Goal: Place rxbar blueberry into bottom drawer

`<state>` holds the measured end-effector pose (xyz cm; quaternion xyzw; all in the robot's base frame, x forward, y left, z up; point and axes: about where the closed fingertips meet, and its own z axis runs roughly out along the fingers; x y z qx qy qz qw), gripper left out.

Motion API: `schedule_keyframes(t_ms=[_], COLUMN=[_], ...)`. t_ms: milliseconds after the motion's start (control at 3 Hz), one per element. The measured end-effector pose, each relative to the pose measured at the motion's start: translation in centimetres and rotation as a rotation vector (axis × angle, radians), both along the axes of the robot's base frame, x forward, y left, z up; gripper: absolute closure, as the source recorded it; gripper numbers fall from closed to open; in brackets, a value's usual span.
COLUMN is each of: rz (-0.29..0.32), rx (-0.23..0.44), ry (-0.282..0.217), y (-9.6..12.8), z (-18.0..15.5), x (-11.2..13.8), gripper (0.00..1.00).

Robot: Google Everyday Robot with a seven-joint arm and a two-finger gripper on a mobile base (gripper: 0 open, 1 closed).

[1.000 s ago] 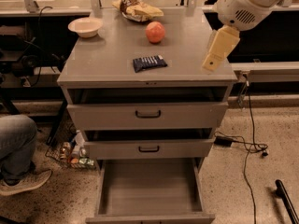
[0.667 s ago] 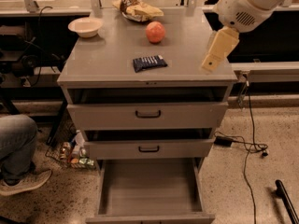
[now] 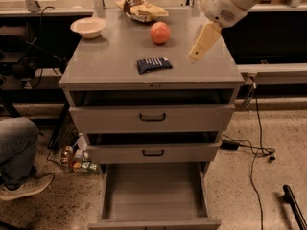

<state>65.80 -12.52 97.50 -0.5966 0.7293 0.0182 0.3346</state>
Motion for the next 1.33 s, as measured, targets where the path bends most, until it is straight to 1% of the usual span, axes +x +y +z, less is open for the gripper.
schedule_keyframes(t_ms=[333, 667, 1000, 1333], rz=[0.02, 0.034, 0.091, 0.171], rx=[0.066, 0.115, 0.094, 0.04], ry=[0.006, 0.043, 0.092, 0.147], y=[2.1, 4.3, 7.2, 10.2], z=[-1.7, -4.2, -6.7, -9.0], x=[4.5, 7.4, 8.6, 9.2], gripper=[0.0, 0.0, 0.0, 0.0])
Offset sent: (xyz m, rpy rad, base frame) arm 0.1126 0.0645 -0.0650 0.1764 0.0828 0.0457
